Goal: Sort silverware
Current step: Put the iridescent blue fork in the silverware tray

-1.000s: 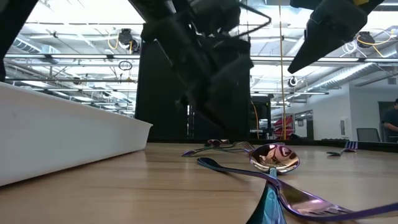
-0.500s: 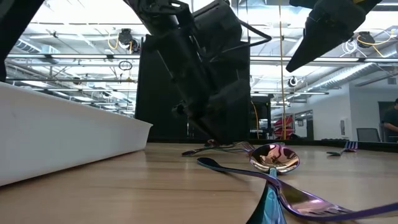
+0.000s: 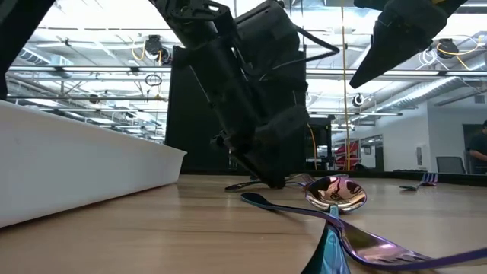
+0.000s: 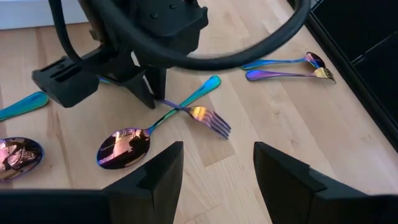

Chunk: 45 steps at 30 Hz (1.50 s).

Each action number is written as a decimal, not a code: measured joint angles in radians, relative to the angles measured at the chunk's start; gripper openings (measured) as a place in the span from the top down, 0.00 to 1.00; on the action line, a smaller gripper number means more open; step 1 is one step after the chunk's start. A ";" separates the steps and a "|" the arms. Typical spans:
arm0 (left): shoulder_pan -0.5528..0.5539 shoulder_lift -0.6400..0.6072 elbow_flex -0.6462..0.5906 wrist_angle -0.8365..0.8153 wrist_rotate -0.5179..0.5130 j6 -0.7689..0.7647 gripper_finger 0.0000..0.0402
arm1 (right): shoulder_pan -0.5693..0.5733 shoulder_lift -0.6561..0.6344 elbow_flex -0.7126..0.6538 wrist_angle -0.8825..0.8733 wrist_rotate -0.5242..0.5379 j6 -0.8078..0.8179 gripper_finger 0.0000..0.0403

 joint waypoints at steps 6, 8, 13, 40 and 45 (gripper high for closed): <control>0.000 0.014 0.002 0.000 0.007 -0.024 0.81 | 0.000 0.000 0.000 0.004 0.000 -0.001 0.54; 0.000 0.015 0.002 0.000 0.006 -0.024 0.81 | 0.000 0.000 0.000 0.004 0.000 -0.003 0.54; 0.000 0.016 0.002 -0.003 0.006 -0.026 0.82 | 0.000 0.000 0.000 0.004 0.000 -0.003 0.54; -0.007 -0.174 -0.006 0.017 -0.067 0.084 0.98 | 0.000 0.000 0.001 0.014 0.049 -0.025 0.54; -0.011 -0.336 -0.002 -0.017 -0.049 0.140 0.98 | 0.002 -0.001 0.001 0.016 0.086 -0.025 0.54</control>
